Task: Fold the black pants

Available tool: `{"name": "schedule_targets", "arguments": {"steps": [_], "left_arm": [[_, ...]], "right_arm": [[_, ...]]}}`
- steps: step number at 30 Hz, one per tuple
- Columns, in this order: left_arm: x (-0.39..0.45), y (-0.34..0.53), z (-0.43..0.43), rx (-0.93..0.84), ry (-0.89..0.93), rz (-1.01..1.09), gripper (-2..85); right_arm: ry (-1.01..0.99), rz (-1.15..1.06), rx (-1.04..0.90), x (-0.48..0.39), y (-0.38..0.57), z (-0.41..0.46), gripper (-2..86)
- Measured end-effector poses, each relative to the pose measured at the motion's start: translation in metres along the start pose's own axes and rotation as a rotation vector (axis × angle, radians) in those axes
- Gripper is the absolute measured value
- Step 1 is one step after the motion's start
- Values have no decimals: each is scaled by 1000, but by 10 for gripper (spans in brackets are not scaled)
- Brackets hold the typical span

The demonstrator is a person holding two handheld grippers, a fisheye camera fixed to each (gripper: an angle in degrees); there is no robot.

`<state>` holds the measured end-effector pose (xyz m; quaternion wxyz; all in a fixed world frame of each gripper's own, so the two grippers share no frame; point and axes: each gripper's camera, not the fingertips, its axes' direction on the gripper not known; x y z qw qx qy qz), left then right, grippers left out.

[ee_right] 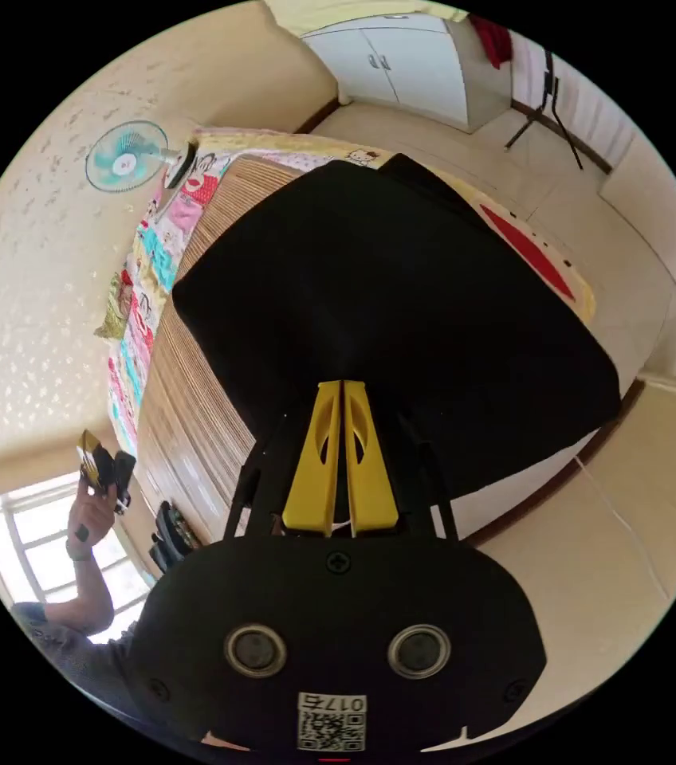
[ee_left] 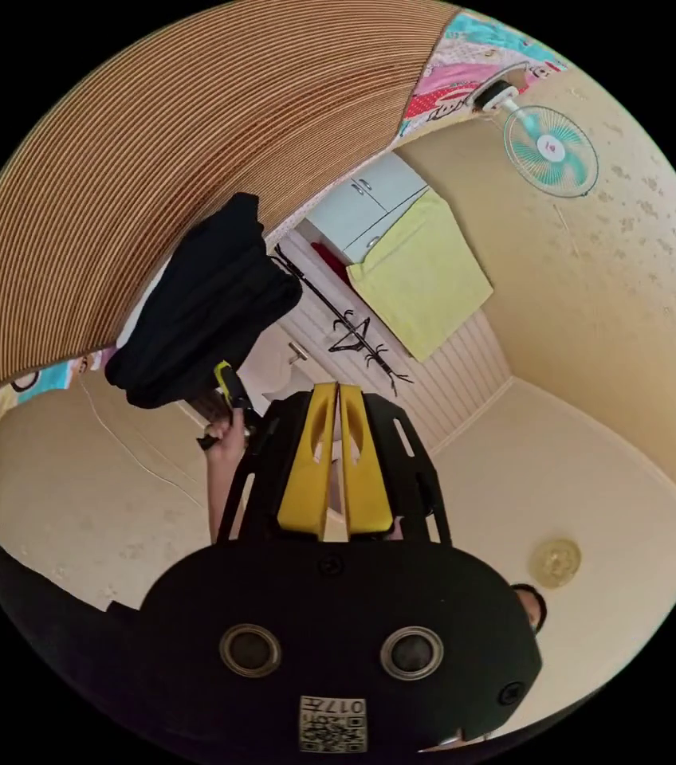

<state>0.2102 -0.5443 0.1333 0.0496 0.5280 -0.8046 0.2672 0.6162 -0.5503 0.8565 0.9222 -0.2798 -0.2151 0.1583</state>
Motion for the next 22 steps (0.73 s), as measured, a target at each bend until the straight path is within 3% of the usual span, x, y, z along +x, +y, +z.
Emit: {"name": "schedule_targets", "arguments": {"steps": [2, 3, 5, 8, 15, 22], "left_arm": [[12, 29, -9, -15, 77, -18, -9], [22, 47, -16, -31, 100, -5, -10], [32, 72, -32, -38, 134, 14, -10], [33, 118, -69, 26, 236, -1, -10], [32, 235, -144, 115, 316, 21, -10], [36, 343, -181, 116, 366, 64, -10]], "right_arm": [[-246, 271, 44, 35, 20, -6, 4], [-326, 303, 84, 35, 29, -12, 4], [-605, 259, 302, 10, 73, -37, 4], [-710, 218, 324, -39, 113, -41, 4], [-782, -6, 212, -167, 158, -35, 3], [-559, -302, 255, -303, 235, -53, 4]]}}
